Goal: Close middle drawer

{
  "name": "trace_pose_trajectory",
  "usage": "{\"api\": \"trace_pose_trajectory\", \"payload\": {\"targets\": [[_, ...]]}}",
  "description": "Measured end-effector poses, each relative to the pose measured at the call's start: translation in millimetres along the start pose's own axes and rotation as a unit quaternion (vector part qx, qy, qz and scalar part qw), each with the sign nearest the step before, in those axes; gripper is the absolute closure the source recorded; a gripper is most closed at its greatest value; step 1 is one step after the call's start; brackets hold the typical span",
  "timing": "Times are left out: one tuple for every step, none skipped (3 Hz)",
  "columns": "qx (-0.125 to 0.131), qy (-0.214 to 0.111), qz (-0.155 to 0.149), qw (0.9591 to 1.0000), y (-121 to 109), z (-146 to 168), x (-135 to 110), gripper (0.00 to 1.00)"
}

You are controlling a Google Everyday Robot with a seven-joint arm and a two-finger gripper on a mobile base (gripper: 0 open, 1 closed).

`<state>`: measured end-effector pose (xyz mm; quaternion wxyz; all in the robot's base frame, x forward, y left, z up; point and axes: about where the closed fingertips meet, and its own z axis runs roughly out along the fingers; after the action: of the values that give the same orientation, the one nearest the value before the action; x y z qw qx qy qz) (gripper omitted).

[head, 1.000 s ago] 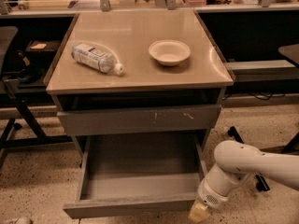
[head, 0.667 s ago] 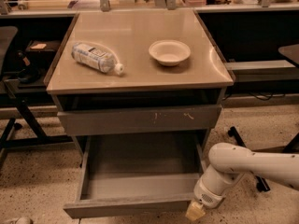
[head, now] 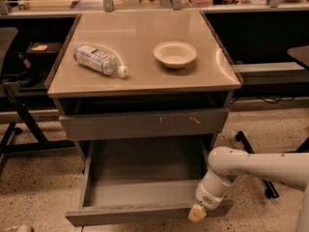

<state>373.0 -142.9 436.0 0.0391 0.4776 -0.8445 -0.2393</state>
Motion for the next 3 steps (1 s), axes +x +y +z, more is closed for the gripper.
{"api": "trace_pose_trajectory", "payload": {"targets": [[0.004, 0.002, -0.003, 1.0, -2.5, -1.6, -2.7, 1.0], [0.004, 0.002, -0.003, 1.0, -2.4, -1.6, -2.6, 0.82], [0.004, 0.002, -0.003, 1.0, -2.4, -1.6, -2.6, 0.59]]}}
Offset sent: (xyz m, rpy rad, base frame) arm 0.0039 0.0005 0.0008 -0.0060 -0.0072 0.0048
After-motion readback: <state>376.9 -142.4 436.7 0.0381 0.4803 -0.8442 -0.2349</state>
